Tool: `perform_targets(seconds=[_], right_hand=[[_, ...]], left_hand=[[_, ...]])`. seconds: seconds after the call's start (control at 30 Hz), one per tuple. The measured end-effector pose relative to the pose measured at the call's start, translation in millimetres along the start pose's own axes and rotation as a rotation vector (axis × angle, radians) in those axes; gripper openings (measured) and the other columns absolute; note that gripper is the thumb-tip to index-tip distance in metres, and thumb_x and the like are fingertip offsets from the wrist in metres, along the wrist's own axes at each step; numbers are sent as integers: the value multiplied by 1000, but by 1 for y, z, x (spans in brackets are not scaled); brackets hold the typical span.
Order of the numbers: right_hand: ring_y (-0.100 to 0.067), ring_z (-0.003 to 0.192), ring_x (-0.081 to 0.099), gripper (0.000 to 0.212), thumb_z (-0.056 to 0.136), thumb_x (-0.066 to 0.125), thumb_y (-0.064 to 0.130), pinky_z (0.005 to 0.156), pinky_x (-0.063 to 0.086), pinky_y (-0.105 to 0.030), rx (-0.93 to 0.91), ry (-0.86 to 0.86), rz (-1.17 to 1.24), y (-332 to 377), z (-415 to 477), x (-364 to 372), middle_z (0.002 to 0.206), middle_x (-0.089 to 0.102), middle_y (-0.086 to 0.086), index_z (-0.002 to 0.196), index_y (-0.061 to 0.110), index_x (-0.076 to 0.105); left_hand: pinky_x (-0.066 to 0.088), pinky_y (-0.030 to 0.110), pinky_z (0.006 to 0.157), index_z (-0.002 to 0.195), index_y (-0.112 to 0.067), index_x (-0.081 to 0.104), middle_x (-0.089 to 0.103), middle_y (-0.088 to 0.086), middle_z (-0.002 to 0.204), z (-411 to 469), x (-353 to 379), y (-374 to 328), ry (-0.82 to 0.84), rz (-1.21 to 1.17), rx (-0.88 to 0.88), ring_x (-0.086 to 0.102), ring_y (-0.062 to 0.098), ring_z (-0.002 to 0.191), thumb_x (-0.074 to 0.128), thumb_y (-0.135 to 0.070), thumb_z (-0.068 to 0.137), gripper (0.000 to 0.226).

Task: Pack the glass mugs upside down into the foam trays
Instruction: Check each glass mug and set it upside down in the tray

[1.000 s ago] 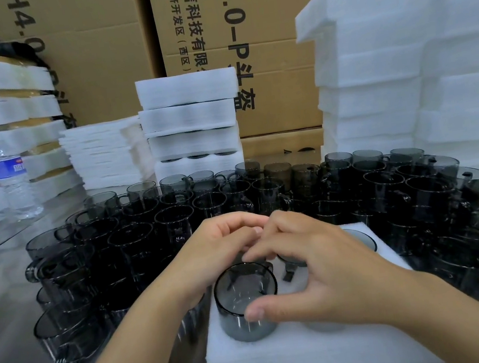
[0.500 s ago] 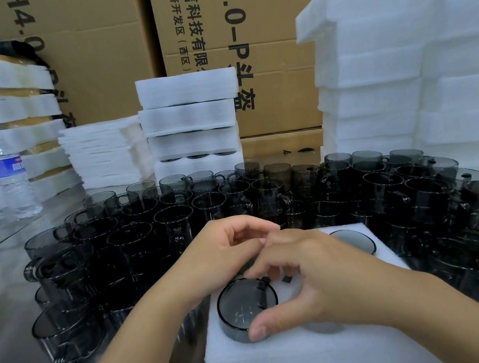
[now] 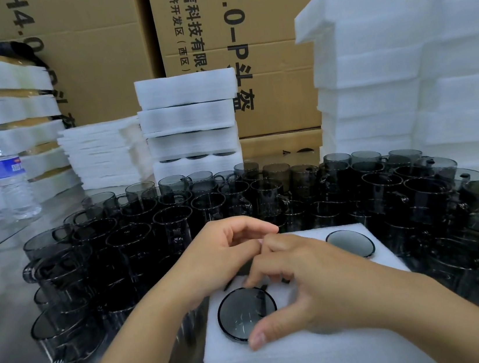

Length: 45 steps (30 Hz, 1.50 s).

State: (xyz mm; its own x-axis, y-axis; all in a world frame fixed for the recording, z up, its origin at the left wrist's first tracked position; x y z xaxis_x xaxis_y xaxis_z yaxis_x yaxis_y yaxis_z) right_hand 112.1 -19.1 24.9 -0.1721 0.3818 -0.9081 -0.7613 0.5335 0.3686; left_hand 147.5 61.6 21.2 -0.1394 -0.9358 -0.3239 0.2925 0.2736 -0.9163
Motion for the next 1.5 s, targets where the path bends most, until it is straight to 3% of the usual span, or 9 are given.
perform_targets(seconds=[0.4,0.6,0.67,0.9,0.97,1.17,1.3,1.4,1.5], right_hand=[[4,84,44,52,65,63,71,72,34,-11,-92,-53,-109,8,-3,-9,86,44,26,103,36,65],[-8,66,58,22,78,61,50,61,45,-20,20,-658,98,-27,-13,-90,71,64,10,78,31,70],[-6,67,54,11,80,62,43,64,42,-19,135,-645,14,-52,-3,-97,77,60,12,88,37,66],[-14,105,48,49,87,60,44,85,45,-30,332,-374,-275,-98,49,-76,125,42,3,132,29,48],[-17,115,44,45,87,60,45,86,44,-32,362,-323,-341,-105,60,-72,128,41,2,128,28,52],[-16,101,49,13,89,63,34,82,46,-32,339,-324,-273,-112,63,-69,119,44,3,97,26,58],[-14,87,56,10,89,63,28,76,42,-24,293,-538,-129,-99,38,-88,114,46,5,86,27,53],[3,85,58,17,87,61,31,68,35,-10,196,-687,-7,-75,13,-90,109,51,13,76,35,48],[19,96,48,9,85,58,35,69,40,-15,3,-784,-10,-43,-12,-82,128,50,9,80,31,52]], left_hand=[[51,16,69,93,-19,72,75,-3,85,2,4,-1,21,73,65,70,7,78,56,8,89,32],[52,18,81,89,-34,72,74,-14,89,1,1,3,-4,144,76,68,3,88,61,-2,89,33],[54,23,85,87,-39,73,74,-15,92,1,2,4,-2,144,64,68,4,91,62,-6,90,35],[54,30,86,85,-40,73,74,-15,91,0,2,3,-18,135,54,68,13,92,62,-10,90,32],[54,30,85,86,-37,73,74,-13,90,0,1,4,-25,131,55,68,14,92,62,-10,90,29],[52,44,83,83,-37,74,72,9,88,2,-2,5,-44,160,68,63,34,90,61,-13,90,28],[52,45,81,82,-38,74,71,11,87,3,-2,6,-49,157,78,63,35,87,61,-14,90,28],[52,46,78,83,-39,74,70,13,88,4,-1,8,-52,158,83,62,38,88,62,-15,90,27],[52,46,78,81,-38,73,71,10,86,5,-1,8,-56,163,80,62,36,85,61,-13,90,29]])
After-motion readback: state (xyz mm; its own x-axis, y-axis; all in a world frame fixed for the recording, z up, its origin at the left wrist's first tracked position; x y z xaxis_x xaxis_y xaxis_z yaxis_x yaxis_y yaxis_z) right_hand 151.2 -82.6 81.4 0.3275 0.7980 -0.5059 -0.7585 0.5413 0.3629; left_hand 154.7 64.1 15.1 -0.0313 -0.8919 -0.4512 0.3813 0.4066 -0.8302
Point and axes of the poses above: each hand's wrist, its own z-axis towards the middle knuckle, its own x-axis out of the palm, y = z × x, the point moved 9 cm from there along z, towards the middle knuckle
